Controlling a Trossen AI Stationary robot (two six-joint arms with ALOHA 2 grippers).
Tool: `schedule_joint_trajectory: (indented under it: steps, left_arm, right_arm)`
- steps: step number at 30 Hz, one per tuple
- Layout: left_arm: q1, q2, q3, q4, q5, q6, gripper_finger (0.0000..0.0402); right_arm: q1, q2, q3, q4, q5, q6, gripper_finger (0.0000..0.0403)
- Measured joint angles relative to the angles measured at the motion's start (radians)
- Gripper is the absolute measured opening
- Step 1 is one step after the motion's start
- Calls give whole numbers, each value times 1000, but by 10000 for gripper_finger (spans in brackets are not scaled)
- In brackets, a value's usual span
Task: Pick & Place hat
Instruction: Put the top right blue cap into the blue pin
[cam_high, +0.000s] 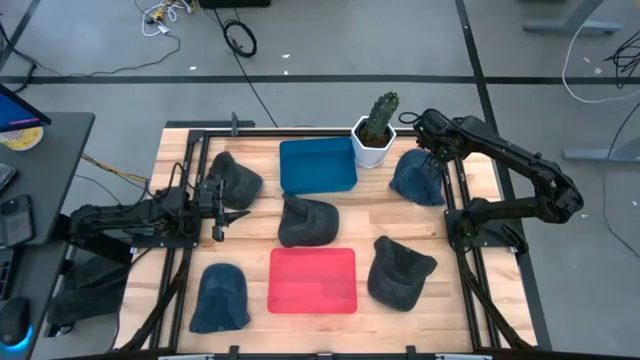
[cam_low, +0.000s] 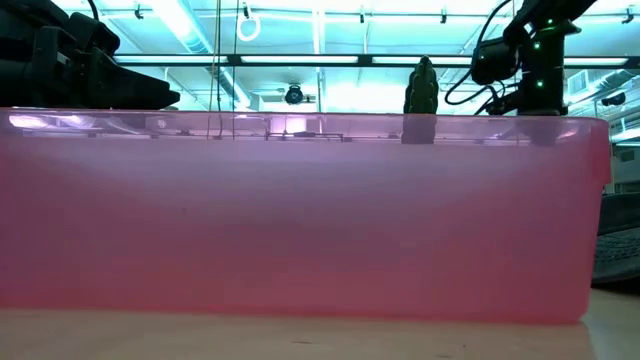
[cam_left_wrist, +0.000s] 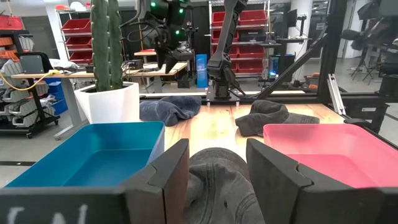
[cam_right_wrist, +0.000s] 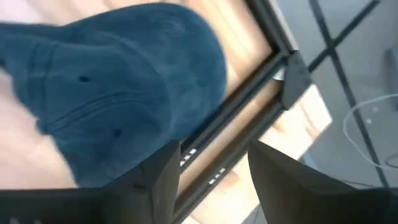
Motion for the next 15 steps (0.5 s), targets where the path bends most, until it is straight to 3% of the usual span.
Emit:
schedule_joint_trajectory:
  steps: [5, 15]
  left_arm:
    - [0, 0, 0, 0, 0, 0, 165]
    - [0, 0, 0, 0, 0, 0, 165]
  right_arm:
    - [1, 2, -30, 44, -160, -68, 193]
    - [-2, 67, -181, 218, -159, -119, 193]
